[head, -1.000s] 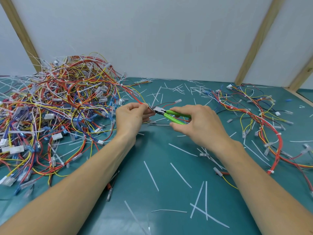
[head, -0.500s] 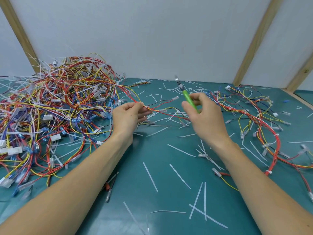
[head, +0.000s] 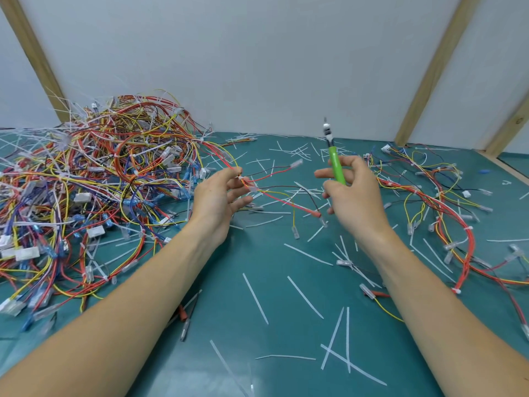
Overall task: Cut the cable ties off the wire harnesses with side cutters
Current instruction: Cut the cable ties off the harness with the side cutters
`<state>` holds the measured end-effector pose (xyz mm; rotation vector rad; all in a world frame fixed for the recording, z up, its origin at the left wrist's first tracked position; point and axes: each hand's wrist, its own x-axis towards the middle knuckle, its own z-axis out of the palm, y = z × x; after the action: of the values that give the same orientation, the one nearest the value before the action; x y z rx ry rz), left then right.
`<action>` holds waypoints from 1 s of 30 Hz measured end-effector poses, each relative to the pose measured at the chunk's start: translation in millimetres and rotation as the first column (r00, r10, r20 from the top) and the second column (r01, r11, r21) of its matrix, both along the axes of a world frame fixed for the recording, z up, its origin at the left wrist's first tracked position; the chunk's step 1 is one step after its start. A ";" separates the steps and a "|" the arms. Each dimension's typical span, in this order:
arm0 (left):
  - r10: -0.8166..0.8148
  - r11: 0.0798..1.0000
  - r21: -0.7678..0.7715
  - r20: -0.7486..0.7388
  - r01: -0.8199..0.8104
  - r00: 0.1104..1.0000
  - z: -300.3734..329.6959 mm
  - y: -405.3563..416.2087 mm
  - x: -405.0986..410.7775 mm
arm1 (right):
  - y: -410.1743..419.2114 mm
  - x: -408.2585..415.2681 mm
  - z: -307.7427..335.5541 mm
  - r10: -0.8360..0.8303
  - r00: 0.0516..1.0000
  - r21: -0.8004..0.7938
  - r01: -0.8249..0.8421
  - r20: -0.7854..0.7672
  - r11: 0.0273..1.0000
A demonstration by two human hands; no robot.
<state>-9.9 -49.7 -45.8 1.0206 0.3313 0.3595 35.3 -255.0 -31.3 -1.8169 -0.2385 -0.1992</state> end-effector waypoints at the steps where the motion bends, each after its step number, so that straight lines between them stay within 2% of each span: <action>1: -0.010 1.000 -0.008 0.006 0.010 1.000 -0.5 0.1 0.0 | -2.6 2.2 1.1 -0.039 0.999 0.018 0.039 -0.008 0.999; 4: -0.028 1.000 0.001 0.017 0.028 0.999 -1.5 0.9 0.4 | -9.8 11.7 -0.1 -0.109 0.992 -0.031 0.107 -0.058 0.994; 6: -0.050 0.998 0.032 0.008 0.050 0.999 -1.9 1.0 1.0 | -13.6 15.1 -3.7 -0.129 0.990 -0.250 0.112 -0.053 0.962; 8: -0.068 0.995 0.067 0.002 0.068 0.998 -2.3 0.7 1.4 | -15.1 13.2 -10.1 -0.149 0.988 -0.577 0.137 0.026 0.806; 9: -0.066 0.994 0.087 -0.004 0.066 0.998 -2.4 0.3 1.6 | -14.5 11.0 -13.3 -0.138 0.988 -0.678 0.146 0.066 0.720; 11: -0.063 0.991 0.121 -0.011 0.064 0.998 -2.1 -0.6 1.9 | -12.5 8.4 -18.9 -0.109 0.990 -0.761 0.135 0.085 0.635; 18: -0.143 0.972 0.190 0.030 0.135 0.989 -4.2 -4.7 0.2 | -19.1 13.8 -24.4 -0.106 0.994 -0.824 0.069 0.012 0.562; 23: -0.153 0.955 0.263 0.033 0.139 0.988 -5.0 -6.6 -0.8 | -16.5 14.5 -26.3 -0.097 0.995 -0.845 0.078 0.031 0.529; 27: -0.168 0.935 0.327 0.060 0.139 0.984 -5.7 -8.9 -1.8 | -14.6 11.3 -25.6 -0.111 0.991 -0.887 0.118 0.076 0.447; 28: -0.178 0.927 0.348 0.070 0.143 0.982 -6.0 -9.4 -2.3 | -13.8 9.8 -24.1 -0.104 0.990 -0.879 0.132 0.094 0.459; 30: -0.204 0.912 0.380 0.090 0.156 0.975 -6.7 -10.7 -3.2 | -10.1 5.8 -18.5 -0.053 0.986 -0.780 0.156 0.156 0.607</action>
<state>-13.1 -60.3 -52.5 1.3831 0.0490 0.3245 41.0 -265.1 -49.9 -2.7317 -0.3372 -0.3182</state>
